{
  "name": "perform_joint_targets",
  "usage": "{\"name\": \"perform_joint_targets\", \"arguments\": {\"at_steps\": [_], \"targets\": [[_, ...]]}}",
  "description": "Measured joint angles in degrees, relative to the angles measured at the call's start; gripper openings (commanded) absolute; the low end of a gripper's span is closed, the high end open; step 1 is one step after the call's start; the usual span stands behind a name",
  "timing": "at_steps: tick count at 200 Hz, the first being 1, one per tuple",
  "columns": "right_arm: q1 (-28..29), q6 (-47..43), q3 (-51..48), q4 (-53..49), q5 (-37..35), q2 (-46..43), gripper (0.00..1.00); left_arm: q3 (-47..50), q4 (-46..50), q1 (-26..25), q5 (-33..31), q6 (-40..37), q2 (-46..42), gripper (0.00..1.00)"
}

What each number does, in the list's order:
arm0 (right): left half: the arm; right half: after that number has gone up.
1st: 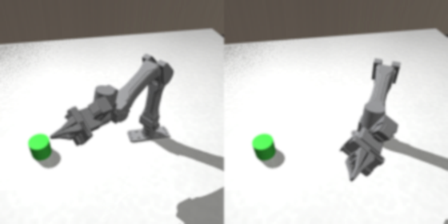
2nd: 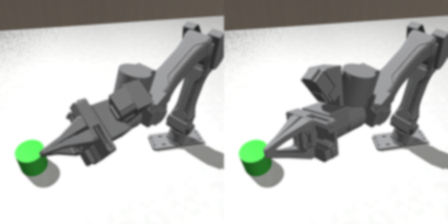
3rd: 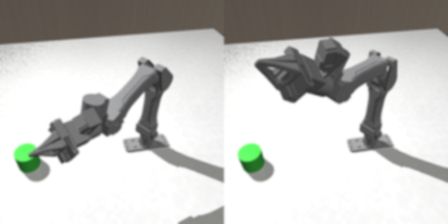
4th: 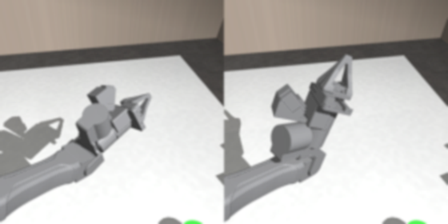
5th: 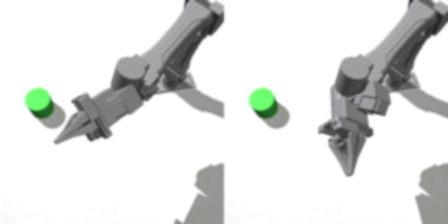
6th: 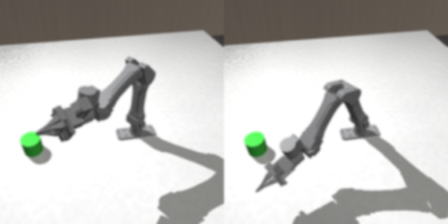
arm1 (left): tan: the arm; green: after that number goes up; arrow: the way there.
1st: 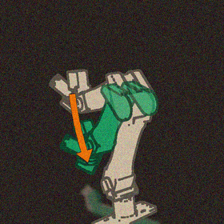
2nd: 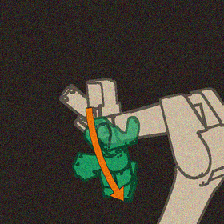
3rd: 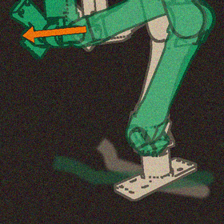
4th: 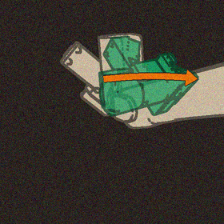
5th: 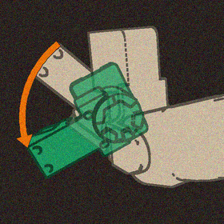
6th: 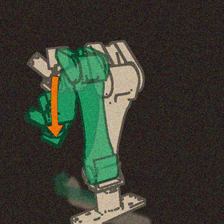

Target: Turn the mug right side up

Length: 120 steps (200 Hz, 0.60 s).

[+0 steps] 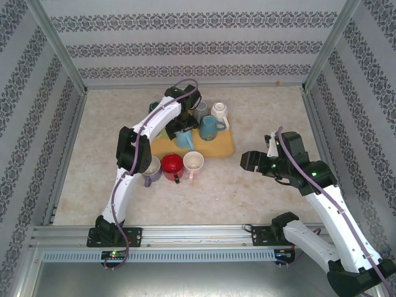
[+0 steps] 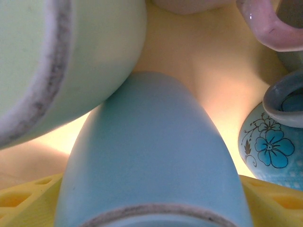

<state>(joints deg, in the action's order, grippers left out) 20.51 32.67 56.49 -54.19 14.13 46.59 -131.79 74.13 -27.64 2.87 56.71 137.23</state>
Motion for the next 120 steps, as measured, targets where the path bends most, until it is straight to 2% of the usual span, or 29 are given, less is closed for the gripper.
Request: {"name": "perform_joint_targets", "arguments": {"at_steps": [19, 45, 65, 120], "targets": [[0.0, 0.0, -0.3, 0.0, 0.3, -0.1, 0.79, 0.1, -0.2, 0.0, -0.7, -1.2, 0.2, 0.84], [0.0, 0.0, -0.6, 0.0, 0.3, -0.2, 0.79, 1.3, -1.3, 0.0, -0.7, -2.1, -0.2, 0.70], [0.0, 0.0, -0.6, 0.0, 0.5, -0.3, 0.79, 4.0, -3.3, 0.0, -0.7, -2.5, -1.9, 0.64], [0.0, -0.5, 0.8, -0.4, 1.4, 0.1, 0.80, 2.7, -3.4, 0.0, -0.3, -2.5, -2.5, 0.58]]}}
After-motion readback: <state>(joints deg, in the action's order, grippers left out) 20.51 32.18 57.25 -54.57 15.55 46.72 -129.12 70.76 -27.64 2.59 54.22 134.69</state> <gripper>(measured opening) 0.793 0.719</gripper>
